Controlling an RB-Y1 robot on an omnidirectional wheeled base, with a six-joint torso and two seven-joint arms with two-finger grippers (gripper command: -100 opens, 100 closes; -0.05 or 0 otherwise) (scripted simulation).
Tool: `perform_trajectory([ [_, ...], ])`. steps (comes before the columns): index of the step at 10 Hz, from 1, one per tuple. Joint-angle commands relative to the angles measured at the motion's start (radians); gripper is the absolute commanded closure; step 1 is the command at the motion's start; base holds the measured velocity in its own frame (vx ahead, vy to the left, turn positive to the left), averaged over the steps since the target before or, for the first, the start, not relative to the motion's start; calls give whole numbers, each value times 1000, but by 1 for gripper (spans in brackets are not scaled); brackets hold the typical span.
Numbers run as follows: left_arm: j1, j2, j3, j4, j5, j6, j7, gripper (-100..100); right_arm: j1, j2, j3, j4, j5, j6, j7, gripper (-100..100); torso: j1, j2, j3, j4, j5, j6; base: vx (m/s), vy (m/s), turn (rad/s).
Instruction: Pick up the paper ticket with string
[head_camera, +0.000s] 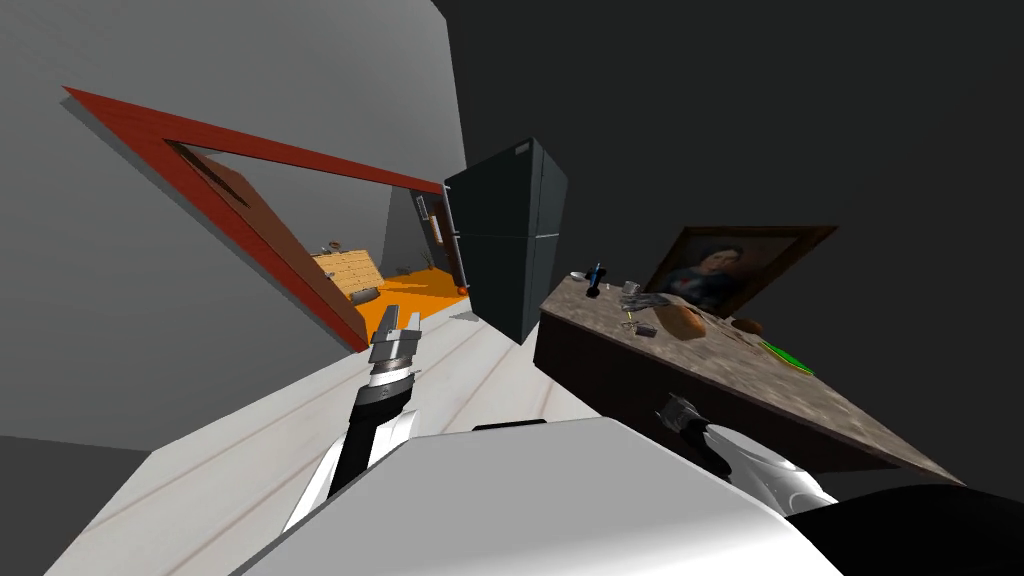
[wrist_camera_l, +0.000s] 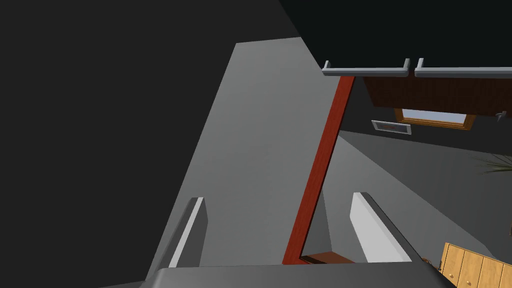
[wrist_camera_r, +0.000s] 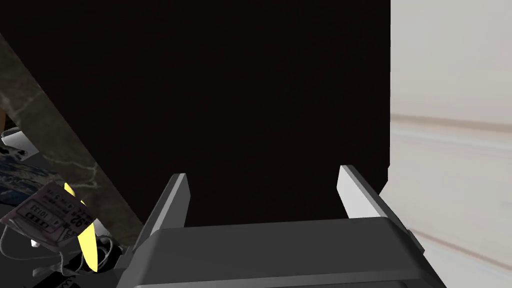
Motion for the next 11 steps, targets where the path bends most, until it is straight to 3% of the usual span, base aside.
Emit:
perform_trajectory([
  [1,0,0,0,0,0,0,0,0,-19,-37,-5,50,39,15,24,-100,0,0,0,0,0,0,10,67,193],
  [3,0,0,0,0,0,0,0,0,-19,-37,-5,78,39,15,24,-100,-1,0,0,0,0,0,12,32,80],
  [6,0,0,0,0,0,0,0,0,-52,-100,0,176,90,46,59,-100,-1,0,0,0,-1,0,17,48,189],
  [9,0,0,0,0,0,0,0,0,-52,-100,0,180,90,46,59,-100,-2,1,0,0,-1,1,11,20,17],
  [10,0,0,0,0,0,0,0,0,-67,-127,2,227,112,58,73,-100,-3,1,1,0,-1,1,9,29,243],
  [11,0,0,0,0,0,0,0,0,-67,-127,2,227,112,58,73,-100,-2,1,0,0,-1,-1,16,29,123],
])
